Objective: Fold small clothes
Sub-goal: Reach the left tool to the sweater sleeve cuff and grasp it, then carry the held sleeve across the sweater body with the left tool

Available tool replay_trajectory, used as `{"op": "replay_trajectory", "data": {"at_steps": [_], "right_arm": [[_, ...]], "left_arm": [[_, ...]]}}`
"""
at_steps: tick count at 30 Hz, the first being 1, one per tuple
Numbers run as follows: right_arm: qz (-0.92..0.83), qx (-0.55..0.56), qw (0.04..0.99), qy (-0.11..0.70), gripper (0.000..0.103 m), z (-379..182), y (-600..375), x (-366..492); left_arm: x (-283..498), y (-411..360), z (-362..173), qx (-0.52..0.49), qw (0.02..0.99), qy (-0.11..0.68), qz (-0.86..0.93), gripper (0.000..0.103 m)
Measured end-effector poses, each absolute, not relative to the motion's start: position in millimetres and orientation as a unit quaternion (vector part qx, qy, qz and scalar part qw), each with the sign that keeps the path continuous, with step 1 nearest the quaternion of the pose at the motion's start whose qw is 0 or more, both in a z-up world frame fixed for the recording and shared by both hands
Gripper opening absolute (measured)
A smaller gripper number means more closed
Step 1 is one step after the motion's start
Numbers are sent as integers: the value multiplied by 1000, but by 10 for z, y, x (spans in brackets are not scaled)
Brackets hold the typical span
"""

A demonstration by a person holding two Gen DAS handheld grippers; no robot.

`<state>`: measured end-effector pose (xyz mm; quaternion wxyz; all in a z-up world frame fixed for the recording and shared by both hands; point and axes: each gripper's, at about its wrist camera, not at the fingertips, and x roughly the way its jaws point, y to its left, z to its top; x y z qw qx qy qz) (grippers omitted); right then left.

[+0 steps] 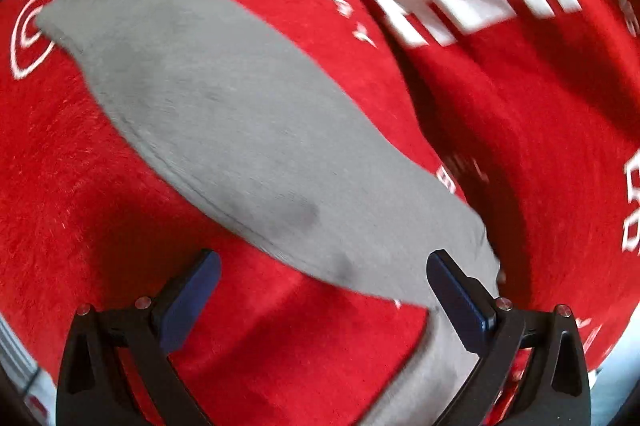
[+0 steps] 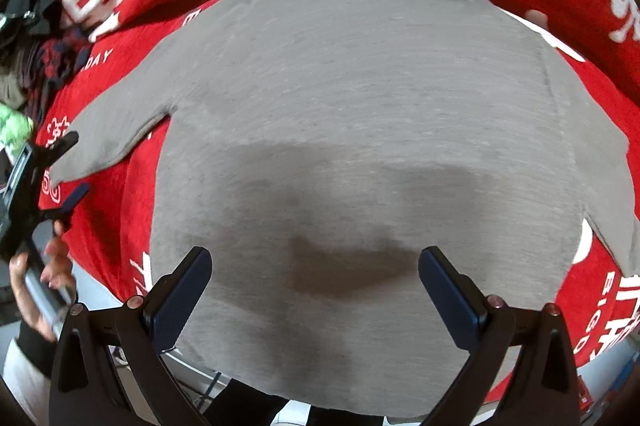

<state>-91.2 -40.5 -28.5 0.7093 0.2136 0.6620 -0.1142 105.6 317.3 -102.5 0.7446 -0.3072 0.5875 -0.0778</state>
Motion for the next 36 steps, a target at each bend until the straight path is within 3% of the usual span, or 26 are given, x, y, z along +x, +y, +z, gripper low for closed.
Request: {"op": "replay_trajectory", "data": {"at_steps": [10,12,13,14,15,18,25,31,36], "right_arm": [[-81,192,714,669,103,-302,13,-700],[-75,189,714,670,103,-290,69,-678],[-73,189,715,669,103,-289,93,-671],[-72,188,715,669,103,-293,115,-661],[-71,188,715,670,103,-294,126,-660],[-70,192,713,671,103,-299,138,-684],[-87,213,713,662,103,-283,63,-804],[-117,248,713,645,103,-265,-220,-1060],[-154,282,712,624,103,-178,-646,-1342]], "left_arm": [[1357,3237,-992,-335,780,523,-78,100],[1392,3275,-980,-320,792,519,-44,69],[1404,3287,-982,-315,794,518,-38,58],[1424,3299,-1010,-308,793,523,-38,31],[1446,3308,-1051,-306,790,529,-47,11],[1429,3332,-1045,-295,796,524,-67,11],[1388,2935,-296,-187,863,441,-163,11],[1307,2025,356,-120,863,388,-300,11],[1011,1044,442,-53,831,407,-376,11]]}}
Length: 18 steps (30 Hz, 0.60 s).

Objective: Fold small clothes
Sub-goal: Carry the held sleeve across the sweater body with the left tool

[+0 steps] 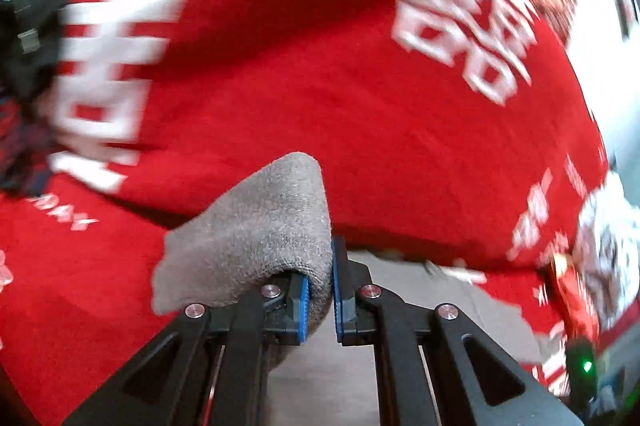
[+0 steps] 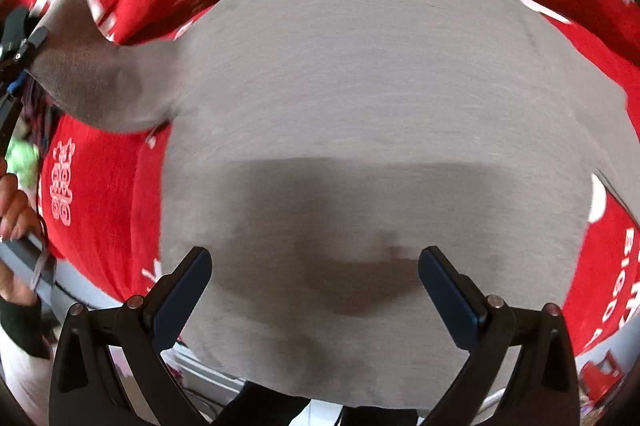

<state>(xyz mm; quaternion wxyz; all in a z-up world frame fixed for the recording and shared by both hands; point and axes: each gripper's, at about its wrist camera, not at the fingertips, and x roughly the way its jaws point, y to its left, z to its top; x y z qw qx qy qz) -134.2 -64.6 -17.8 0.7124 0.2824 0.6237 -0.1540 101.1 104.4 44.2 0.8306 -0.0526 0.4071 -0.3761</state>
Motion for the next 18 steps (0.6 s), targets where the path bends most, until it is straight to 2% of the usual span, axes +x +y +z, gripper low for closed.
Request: {"op": "replay_trajectory", "data": {"at_steps": [4,8,10,11,13,14,15,18], "right_arm": [[-191,311,709,604,103,-130,-1064,-1610],[-218,339,697,593,103,-184,-1421,-1852],[-227,349,690,592,103,-240,-1562,-1946],[-229,352,687,593,103,-263,-1598,-1980],[-234,356,682,594,103,-314,-1684,-2039],[-235,356,681,595,103,-325,-1705,-2049],[-237,354,682,595,103,-325,-1737,-2053],[-244,335,689,594,103,-267,-1749,-1959]], "left_arm": [[619,101,145,35,784,450,-426,11],[257,-433,-308,115,742,493,-439,11],[176,-598,-484,152,729,519,-420,17],[110,-604,-544,173,732,518,-406,23],[3,-572,-530,197,742,498,-404,45],[-42,-547,-476,206,746,487,-405,76],[-77,-521,-412,216,750,476,-404,95],[-116,-318,-159,231,766,448,-398,96]]}}
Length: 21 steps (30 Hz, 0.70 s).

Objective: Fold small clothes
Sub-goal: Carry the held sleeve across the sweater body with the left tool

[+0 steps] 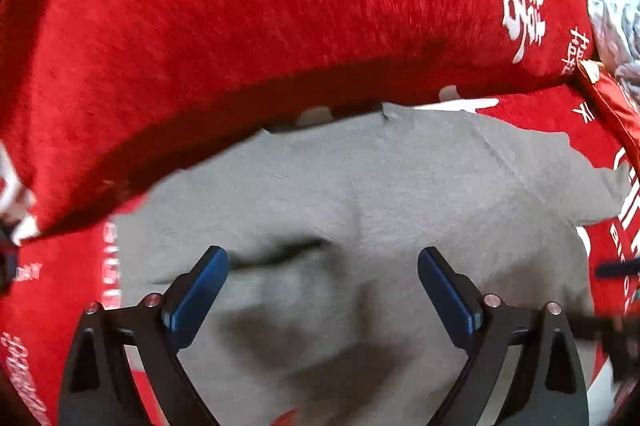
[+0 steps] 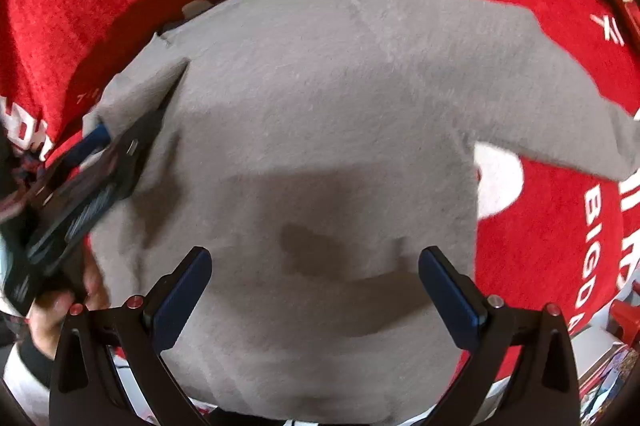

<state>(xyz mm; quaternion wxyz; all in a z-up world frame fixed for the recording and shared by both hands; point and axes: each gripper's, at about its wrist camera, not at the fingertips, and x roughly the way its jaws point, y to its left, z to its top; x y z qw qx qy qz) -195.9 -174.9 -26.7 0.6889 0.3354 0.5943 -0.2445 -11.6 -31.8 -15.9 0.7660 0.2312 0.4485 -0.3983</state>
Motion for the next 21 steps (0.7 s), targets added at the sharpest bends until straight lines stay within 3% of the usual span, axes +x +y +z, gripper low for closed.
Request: {"op": "replay_trajectory", "data": {"at_steps": [4,8,15,16,18,19,21], "right_arm": [[-220,288,735,574,103,-49,-1690,-1636],[-142,178,792,566,103,106,-1307,-940],[-96,-89,794,593,99,-394,-530,4],[-111,-121,781,603,89,-526,-509,85],[-112,-131,768,617,41,-632,-548,159],[-106,-91,771,622,11,-616,-655,161],[-120,-12,798,590,11,-432,-863,131]], "left_arm": [[288,293,73,197,796,460,-340,96],[797,761,-135,166,786,531,-268,96],[1345,1170,-595,77,750,617,-228,96],[1335,1131,-639,88,750,615,-229,96],[1279,1024,-724,122,751,608,-227,96],[1228,1017,-778,133,750,606,-229,96],[1223,974,-790,134,747,608,-232,96]]}}
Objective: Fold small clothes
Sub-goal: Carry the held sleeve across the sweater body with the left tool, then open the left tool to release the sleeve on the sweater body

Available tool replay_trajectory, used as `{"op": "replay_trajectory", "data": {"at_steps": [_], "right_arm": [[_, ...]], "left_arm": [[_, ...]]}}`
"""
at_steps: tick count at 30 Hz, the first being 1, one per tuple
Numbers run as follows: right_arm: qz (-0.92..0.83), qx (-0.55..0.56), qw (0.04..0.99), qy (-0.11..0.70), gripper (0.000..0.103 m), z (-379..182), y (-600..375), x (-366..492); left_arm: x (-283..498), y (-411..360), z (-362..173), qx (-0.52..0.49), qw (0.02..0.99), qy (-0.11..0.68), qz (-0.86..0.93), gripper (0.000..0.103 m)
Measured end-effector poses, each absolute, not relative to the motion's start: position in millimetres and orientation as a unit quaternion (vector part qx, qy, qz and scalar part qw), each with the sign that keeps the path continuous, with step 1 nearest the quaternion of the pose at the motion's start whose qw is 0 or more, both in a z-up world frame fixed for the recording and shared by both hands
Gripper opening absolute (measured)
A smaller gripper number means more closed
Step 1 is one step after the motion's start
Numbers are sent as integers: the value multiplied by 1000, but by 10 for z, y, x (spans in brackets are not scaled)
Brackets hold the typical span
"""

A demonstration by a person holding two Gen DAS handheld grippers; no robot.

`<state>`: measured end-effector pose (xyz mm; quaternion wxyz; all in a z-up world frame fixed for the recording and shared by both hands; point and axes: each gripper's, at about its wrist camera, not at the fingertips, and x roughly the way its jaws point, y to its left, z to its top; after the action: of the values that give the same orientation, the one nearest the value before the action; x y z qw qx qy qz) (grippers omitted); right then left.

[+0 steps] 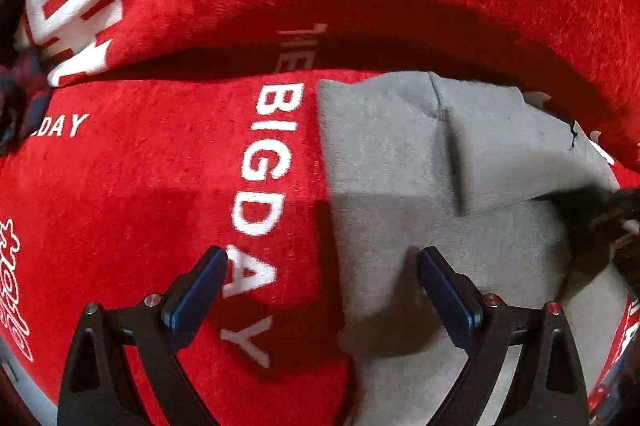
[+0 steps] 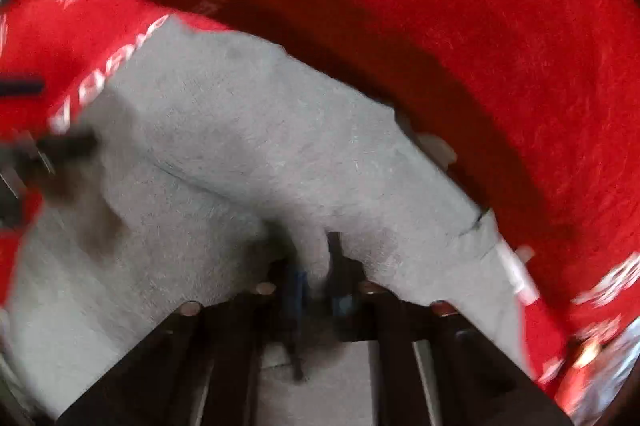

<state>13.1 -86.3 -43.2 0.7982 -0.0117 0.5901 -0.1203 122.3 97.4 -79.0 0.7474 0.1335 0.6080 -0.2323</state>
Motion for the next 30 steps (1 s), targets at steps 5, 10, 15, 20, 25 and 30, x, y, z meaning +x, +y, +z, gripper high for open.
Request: {"op": "replay_trajectory", "data": {"at_steps": [5,10,15,20,25,30], "right_arm": [[-181,271,834,445,11,59,-1782,-715],[-253,493,740,382,33,-391,-2352,-1582],[-253,556,705,361,60,-509,-2404,-1976],[-275,593,676,341,60,-537,-2692,-2133],[-270,592,661,374,8,-629,-2780,-1865],[-200,542,740,345,8,-364,-2770,-1603]], "left_arm": [[1439,890,-738,117,749,607,-240,96],[1793,721,-858,98,730,632,-239,96],[1918,538,-936,68,699,665,-253,58],[1803,342,-854,102,712,640,-270,12],[1811,546,-752,67,728,630,-263,10],[1828,854,-797,37,723,639,-258,10]]}}
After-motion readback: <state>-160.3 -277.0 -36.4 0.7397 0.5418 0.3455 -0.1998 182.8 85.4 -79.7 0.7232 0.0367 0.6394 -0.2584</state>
